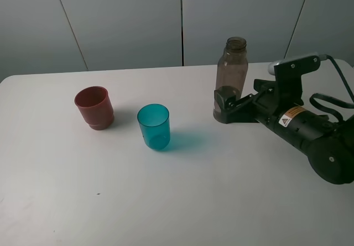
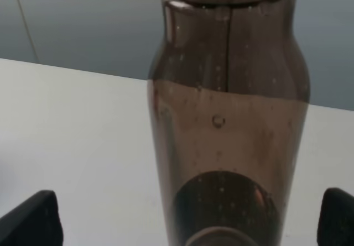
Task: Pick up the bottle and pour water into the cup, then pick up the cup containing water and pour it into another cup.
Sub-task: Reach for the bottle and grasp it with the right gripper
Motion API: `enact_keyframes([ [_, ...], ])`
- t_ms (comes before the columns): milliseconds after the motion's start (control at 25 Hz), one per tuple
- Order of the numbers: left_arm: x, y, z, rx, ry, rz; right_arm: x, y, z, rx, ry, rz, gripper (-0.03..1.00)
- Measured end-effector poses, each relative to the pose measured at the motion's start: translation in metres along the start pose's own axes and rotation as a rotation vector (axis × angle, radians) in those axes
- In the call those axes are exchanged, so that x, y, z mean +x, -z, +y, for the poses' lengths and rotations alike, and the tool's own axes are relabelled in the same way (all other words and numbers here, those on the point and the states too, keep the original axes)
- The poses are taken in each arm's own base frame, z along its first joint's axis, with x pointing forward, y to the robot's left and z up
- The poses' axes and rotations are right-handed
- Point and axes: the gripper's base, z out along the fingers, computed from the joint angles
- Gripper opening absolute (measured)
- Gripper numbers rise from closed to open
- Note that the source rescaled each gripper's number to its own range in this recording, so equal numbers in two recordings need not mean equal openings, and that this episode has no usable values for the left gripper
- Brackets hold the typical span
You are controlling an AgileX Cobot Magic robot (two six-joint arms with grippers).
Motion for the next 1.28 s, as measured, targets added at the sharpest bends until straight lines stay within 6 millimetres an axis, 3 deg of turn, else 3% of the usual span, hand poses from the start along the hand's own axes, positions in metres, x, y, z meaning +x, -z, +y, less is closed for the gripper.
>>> enact_keyframes([
  [400,0.000,0.000,0.000,0.000,0.000,0.000,0.001,-0.037,-0.001,0.053,-0.070,-0.033,1.00],
  [600,0.000,0.000,0.000,0.000,0.000,0.000,0.011,-0.052,0.000,0.055,-0.067,-0.015,1.00],
  [800,0.000,0.000,0.000,0.000,0.000,0.000,0.021,-0.062,0.000,0.057,-0.053,0.007,1.00],
  [1280,0.000,0.000,0.000,0.000,0.000,0.000,0.017,-0.071,0.001,0.055,-0.001,-0.015,1.00],
])
